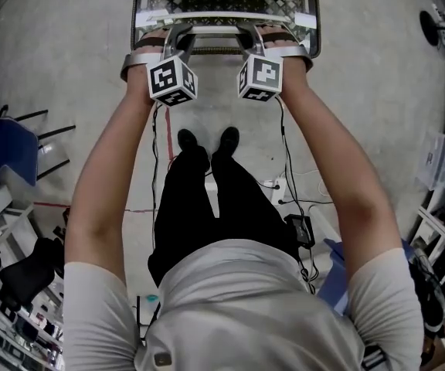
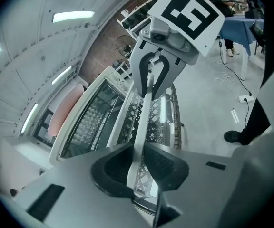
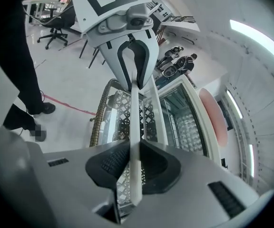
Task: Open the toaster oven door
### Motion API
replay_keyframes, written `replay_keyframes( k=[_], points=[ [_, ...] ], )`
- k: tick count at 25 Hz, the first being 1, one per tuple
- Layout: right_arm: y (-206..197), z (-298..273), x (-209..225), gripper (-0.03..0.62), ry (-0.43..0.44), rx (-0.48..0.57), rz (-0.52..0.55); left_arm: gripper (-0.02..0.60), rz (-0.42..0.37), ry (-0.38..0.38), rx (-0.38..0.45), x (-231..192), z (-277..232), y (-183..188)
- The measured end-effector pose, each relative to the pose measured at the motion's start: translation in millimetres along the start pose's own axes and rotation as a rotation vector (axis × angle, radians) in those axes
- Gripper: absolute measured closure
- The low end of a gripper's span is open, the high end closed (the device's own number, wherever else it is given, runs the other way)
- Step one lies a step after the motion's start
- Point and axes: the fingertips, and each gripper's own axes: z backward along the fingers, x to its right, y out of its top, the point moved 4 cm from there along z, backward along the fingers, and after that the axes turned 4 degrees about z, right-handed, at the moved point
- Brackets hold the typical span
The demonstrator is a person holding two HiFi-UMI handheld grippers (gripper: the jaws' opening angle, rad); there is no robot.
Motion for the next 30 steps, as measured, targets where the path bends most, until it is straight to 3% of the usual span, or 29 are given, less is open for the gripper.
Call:
replay_keyframes(
  k=[6, 14, 24, 30],
  points=[
    [-3.0, -5.7, -15.8, 0.511, -0.057, 0.007, -0.002, 0.490, -0.024, 0.047, 0.001, 15.9, -5.6, -4.0],
    [3.0, -8.8, -36.2, 0.513, -0.177, -0.025, 0.052, 0.499, -0.142, 0.169, -0.001, 35.6, -5.4, -13.6],
    [-10.8, -32.7, -77.2, 0.510, -0.241, -0.009, 0.044, 0.494, -0.149, 0.224, 0.019, 74.5, -32.9, -30.0],
    [-13.2, -43.0, -95.2, 0.505, -0.289, 0.001, 0.056, 0.494, -0.206, 0.282, 0.035, 93.2, -42.3, -40.2]
  ],
)
